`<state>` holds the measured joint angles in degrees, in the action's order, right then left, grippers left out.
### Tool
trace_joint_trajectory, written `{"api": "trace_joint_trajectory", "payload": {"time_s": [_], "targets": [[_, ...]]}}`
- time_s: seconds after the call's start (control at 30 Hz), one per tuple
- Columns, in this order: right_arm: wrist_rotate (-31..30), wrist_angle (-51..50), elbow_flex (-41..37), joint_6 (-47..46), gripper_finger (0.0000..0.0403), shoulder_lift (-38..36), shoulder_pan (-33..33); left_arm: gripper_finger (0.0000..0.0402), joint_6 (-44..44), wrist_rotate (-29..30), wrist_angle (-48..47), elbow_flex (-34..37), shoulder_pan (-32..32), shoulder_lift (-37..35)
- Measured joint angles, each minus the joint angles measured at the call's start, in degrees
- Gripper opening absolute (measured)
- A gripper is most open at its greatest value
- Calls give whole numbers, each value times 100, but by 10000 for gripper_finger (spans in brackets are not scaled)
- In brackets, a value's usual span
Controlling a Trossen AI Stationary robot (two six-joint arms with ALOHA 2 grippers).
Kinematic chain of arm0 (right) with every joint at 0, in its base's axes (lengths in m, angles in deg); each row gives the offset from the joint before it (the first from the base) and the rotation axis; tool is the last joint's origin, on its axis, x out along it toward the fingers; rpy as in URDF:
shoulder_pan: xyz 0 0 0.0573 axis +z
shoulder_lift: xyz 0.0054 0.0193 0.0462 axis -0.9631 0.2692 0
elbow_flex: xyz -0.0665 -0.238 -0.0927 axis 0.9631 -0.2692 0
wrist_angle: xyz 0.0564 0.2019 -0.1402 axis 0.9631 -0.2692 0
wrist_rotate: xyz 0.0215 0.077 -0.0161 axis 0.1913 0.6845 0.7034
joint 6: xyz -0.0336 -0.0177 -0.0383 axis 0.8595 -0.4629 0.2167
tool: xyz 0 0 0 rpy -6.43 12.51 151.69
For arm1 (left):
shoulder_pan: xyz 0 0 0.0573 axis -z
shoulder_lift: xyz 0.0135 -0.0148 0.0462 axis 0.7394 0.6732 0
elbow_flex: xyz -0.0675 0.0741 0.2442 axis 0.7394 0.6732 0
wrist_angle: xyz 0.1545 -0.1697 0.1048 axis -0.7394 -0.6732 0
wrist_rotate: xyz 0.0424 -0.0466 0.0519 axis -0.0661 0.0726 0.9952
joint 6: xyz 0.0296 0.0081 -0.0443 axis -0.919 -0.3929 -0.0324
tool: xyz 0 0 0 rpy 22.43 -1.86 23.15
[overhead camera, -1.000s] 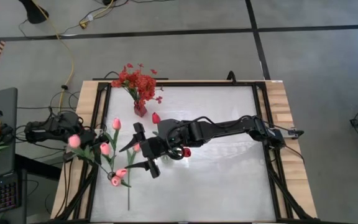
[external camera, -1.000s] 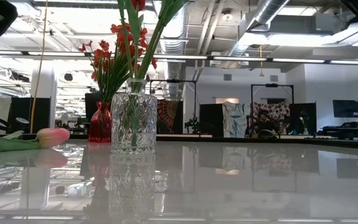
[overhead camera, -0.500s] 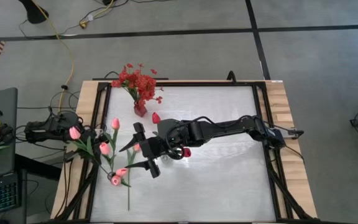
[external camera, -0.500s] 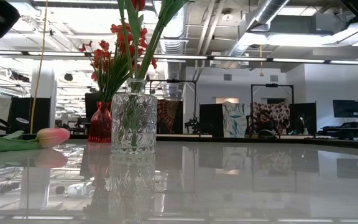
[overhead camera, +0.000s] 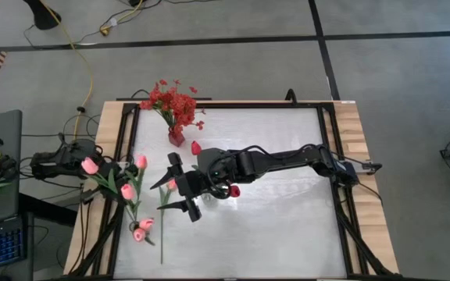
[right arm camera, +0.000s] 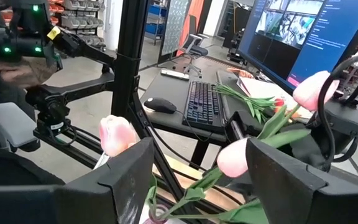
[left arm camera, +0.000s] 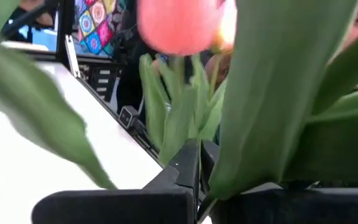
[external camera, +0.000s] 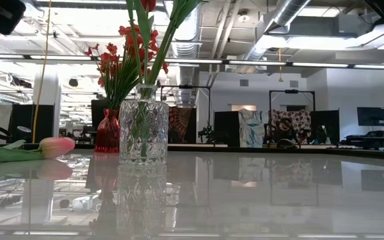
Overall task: Sort flowers into vase by color
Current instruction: Put the pink flower into the purple vase
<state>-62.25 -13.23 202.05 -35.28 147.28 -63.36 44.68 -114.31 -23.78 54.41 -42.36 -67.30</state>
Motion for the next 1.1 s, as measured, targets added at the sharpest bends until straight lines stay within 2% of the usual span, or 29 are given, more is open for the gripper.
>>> {"api": "trace_joint_trajectory", "payload": {"time_s": [0.2, 1.1], "targets": [[0, -113, 2, -2, 283, -1, -29, 0, -387, -119, -201, -183, 2, 0], [0, -176, 2, -59, 283, -2, -35, 0, -381, -62, -390, -183, 2, 0]]}}
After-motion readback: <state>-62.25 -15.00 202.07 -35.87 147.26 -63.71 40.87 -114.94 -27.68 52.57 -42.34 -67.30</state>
